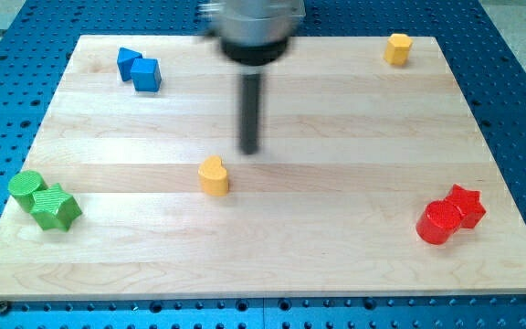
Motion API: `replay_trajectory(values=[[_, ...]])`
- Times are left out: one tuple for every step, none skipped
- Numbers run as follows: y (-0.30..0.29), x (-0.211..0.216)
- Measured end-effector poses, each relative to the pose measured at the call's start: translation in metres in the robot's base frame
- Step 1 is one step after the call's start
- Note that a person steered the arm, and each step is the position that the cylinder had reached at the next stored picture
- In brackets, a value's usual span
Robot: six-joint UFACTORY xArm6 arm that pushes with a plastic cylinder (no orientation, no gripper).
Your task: Separate the blue blocks
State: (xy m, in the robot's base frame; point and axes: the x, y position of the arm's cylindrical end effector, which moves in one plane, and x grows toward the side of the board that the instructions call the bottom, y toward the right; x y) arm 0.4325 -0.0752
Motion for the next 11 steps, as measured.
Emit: replay_trajectory(values=[[-0.124, -0.047], [-0.180, -0.093], [-0.159, -0.143], [-0.155, -0.187], [-0.096, -0.171], [-0.081, -0.126], [-0.089, -0.134], [-0.101, -0.102], [-0.088, -0.086], [-0.088, -0.085], [-0.048, -0.117]])
